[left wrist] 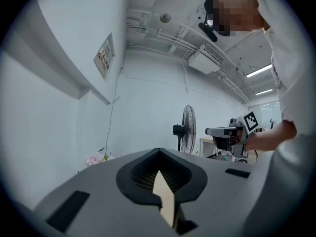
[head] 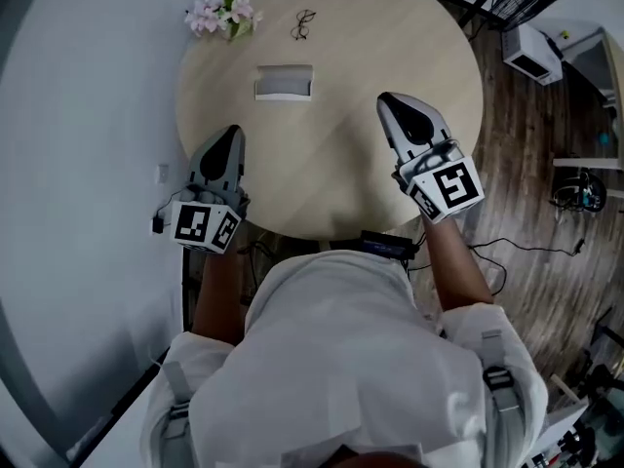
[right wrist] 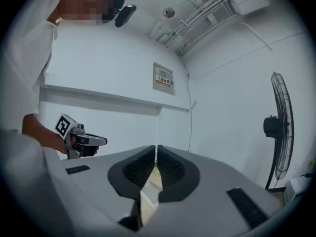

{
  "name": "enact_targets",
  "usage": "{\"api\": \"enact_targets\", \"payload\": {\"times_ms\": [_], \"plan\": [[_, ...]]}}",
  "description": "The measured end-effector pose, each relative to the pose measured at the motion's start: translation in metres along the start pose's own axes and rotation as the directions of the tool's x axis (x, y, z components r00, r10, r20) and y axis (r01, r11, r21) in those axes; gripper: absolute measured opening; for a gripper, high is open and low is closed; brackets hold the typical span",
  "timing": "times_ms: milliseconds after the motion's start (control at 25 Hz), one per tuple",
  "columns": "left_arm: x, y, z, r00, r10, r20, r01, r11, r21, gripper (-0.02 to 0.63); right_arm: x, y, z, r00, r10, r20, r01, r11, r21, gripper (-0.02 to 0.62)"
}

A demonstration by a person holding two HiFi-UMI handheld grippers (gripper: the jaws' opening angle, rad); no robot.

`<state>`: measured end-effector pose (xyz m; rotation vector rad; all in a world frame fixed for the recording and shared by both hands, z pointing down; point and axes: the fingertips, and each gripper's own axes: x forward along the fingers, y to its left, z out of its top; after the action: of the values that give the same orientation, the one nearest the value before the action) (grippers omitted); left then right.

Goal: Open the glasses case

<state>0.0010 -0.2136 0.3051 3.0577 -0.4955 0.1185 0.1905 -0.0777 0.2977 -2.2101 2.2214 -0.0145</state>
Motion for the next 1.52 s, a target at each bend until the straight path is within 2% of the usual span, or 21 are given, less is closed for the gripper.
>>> {"api": "enact_targets", "payload": {"times_ms": [240,440,560,720,920,1120,1240,1360,1520], "plan": [[-0.032,-0.014,0.016,1.0,-0.017,0.011,0.017,1.0,-0.018,0.011,-0.042,0.022,-0.002,0.999,-0.038,0.004,0.037,0.998,0.051,0.031],[-0.068,-0.031,0.011,0.997,-0.06,0.042,0.061,0.997,-0.039,0.011,-0.079,0.055,-0.015,0.996,-0.084,-0.031,0.085,0.995,0.058,0.031],[-0.098,-0.046,0.005,0.996,-0.077,0.049,0.08,0.996,-0.05,0.011,-0.102,0.079,-0.021,0.992,-0.114,-0.044,0.117,0.991,0.068,0.031],[-0.154,-0.067,0.008,0.993,-0.073,0.093,0.075,0.997,-0.026,0.011,-0.125,0.123,-0.028,0.991,-0.126,-0.045,0.129,0.989,0.069,0.029],[-0.22,-0.084,-0.02,0.994,-0.092,0.067,0.096,0.994,-0.058,0.011,-0.152,0.188,-0.044,0.992,-0.11,-0.062,0.114,0.99,0.077,0.029],[-0.27,-0.106,-0.046,0.993,-0.114,0.024,0.114,0.993,-0.016,0.011,-0.186,0.236,-0.051,0.989,-0.119,-0.084,0.126,0.989,0.074,0.028],[-0.287,-0.117,-0.059,0.992,-0.122,0.017,0.123,0.992,-0.015,0.011,-0.204,0.253,-0.055,0.985,-0.134,-0.105,0.142,0.987,0.069,0.028],[-0.299,-0.122,-0.07,0.993,-0.119,0.015,0.119,0.992,-0.046,0.011,-0.216,0.265,-0.059,0.981,-0.142,-0.132,0.152,0.986,0.069,0.026],[-0.306,-0.131,-0.077,0.993,-0.115,0.007,0.115,0.991,-0.068,0.011,-0.219,0.271,-0.055,0.981,-0.123,-0.147,0.132,0.99,0.056,0.026]]}}
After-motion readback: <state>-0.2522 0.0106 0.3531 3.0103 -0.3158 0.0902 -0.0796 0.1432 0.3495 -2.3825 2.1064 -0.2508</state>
